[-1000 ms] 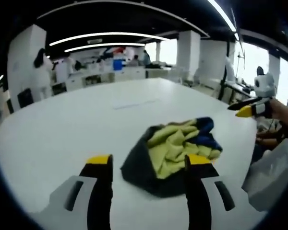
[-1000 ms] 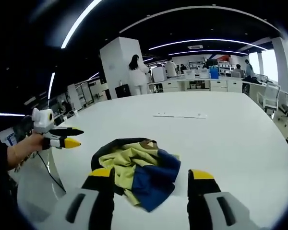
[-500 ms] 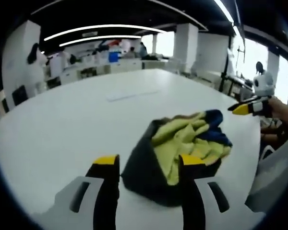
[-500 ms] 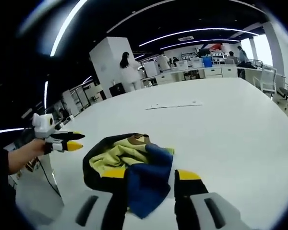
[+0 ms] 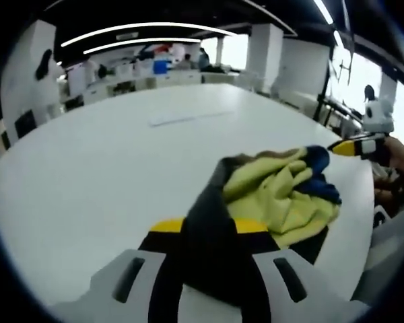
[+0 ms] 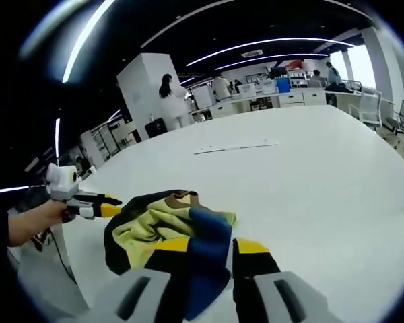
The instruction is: Fold the garment on the visible template until the final outline fits inside the template.
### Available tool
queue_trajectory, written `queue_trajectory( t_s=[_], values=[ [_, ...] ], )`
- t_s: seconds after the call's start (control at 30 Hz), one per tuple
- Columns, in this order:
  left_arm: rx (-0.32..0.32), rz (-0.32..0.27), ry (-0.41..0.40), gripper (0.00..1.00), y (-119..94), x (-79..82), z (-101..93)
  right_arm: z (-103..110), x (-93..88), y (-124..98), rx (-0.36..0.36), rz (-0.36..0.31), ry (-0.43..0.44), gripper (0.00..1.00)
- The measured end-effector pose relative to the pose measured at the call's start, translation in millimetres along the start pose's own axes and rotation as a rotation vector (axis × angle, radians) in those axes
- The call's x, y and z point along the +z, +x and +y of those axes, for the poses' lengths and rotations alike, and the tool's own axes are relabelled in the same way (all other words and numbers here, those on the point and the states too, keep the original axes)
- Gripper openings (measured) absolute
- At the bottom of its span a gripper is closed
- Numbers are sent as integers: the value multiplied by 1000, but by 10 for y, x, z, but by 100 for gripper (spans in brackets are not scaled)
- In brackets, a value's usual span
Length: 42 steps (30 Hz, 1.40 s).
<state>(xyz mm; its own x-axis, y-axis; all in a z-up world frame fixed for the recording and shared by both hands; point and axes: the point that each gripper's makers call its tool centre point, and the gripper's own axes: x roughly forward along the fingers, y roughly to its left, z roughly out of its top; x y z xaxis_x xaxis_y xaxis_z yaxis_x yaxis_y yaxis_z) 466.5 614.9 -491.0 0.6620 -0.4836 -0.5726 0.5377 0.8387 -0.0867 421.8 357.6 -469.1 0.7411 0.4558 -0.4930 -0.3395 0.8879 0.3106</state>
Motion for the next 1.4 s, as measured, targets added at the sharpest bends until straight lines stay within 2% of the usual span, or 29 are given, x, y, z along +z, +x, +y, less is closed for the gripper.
queue_trajectory(
  t_s=[0.17, 0.27, 0.37, 0.43, 0.47, 0.67, 0.8, 0.9, 1.1, 1.17, 1.27, 1.4],
  values=[
    [-2, 29, 8, 22, 173, -24, -35, -54, -50, 85, -15, 20, 27, 14],
    [17, 46, 37, 18, 252, -41, -3, -95, -50, 111, -40, 10, 37, 10],
    [30, 52, 25, 12, 312, -48, 22, -101, -45, 147, -45, 0, 40, 3],
    [37, 55, 19, 7, 322, -50, 37, -92, -20, 162, -40, -12, 28, 0],
    [60, 49, 12, 3, 312, -38, 70, -87, -15, 167, -39, -12, 20, 0],
    [65, 44, 19, 1, 281, -13, 85, -100, 48, 162, -42, -27, 11, 0],
    [68, 14, 14, 0, 178, 94, 72, -81, 143, 124, -39, -44, -18, 0],
    [75, -13, 27, 0, 87, 197, 74, -29, 280, 89, -21, -62, -42, 0],
    [114, -109, 21, 0, -120, 515, 166, 30, 574, 90, 0, -87, -97, 0],
    [121, -152, 14, 0, -200, 662, 184, 16, 702, 108, -2, -102, -115, 0],
    [127, -186, 18, 0, -260, 793, 197, -12, 934, 143, -9, -129, -150, 0],
    [134, -207, 12, 0, -294, 874, 213, -52, 1160, 214, -13, -147, -166, 0]
  ],
)
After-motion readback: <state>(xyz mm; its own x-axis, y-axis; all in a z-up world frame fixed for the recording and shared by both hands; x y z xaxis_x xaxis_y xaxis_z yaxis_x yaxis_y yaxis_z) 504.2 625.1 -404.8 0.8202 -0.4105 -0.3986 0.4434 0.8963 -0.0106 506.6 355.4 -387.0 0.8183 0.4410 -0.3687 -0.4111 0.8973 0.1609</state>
